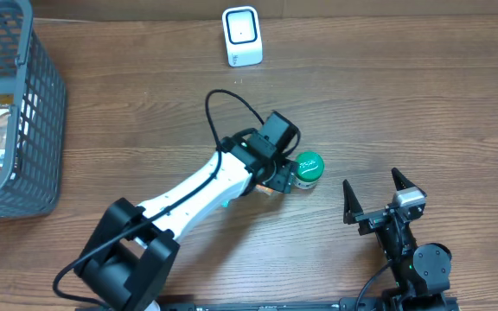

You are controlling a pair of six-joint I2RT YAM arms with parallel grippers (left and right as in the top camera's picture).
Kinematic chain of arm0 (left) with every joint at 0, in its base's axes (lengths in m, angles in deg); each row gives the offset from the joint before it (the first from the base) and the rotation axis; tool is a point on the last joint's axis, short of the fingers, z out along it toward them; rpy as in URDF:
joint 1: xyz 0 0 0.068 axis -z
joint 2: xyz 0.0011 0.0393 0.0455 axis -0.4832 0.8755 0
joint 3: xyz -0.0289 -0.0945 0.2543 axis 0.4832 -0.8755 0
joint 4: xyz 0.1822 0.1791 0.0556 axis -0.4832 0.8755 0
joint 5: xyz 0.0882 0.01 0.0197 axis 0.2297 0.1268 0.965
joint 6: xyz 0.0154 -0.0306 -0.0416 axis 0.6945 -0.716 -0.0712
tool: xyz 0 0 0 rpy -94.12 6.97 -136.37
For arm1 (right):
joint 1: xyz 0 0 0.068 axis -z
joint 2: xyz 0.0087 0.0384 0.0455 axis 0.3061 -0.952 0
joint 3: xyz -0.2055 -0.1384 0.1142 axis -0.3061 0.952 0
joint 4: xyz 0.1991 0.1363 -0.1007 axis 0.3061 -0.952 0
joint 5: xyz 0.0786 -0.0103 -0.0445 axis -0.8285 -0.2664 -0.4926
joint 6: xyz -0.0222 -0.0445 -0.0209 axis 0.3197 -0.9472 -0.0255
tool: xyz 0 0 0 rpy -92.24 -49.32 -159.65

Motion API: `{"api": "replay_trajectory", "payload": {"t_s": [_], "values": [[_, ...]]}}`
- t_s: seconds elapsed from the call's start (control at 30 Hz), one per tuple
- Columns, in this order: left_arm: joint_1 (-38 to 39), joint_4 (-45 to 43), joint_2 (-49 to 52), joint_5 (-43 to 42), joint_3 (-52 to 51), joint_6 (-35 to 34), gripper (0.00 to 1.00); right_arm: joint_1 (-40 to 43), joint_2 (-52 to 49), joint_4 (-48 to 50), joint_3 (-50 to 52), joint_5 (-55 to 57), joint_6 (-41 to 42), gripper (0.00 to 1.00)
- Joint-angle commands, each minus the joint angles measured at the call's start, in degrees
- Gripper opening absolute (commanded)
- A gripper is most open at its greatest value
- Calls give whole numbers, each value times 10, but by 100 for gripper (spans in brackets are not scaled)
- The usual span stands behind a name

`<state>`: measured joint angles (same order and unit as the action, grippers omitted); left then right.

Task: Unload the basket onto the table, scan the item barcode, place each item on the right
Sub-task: 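Lower the Kleenex pack and mint packet beside the jar, open gripper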

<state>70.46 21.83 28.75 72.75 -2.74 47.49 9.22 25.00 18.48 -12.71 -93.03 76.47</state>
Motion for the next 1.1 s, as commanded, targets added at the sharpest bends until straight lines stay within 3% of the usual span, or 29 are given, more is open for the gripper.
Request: {"api": "replay_trajectory", "payload": {"t_s": [0.0,0.53,0.83,1.07], "values": [[25,-17,32,1,15,5,82,3,5,3,6,-3,-3,100],[57,-20,26,-78,40,-1,80,3,5,3,6,-3,-3,100],[57,-18,24,-80,73,151,72,3,5,3,6,-3,-3,100],[57,-12,24,-76,73,158,73,3,5,3,6,-3,-3,100]]}}
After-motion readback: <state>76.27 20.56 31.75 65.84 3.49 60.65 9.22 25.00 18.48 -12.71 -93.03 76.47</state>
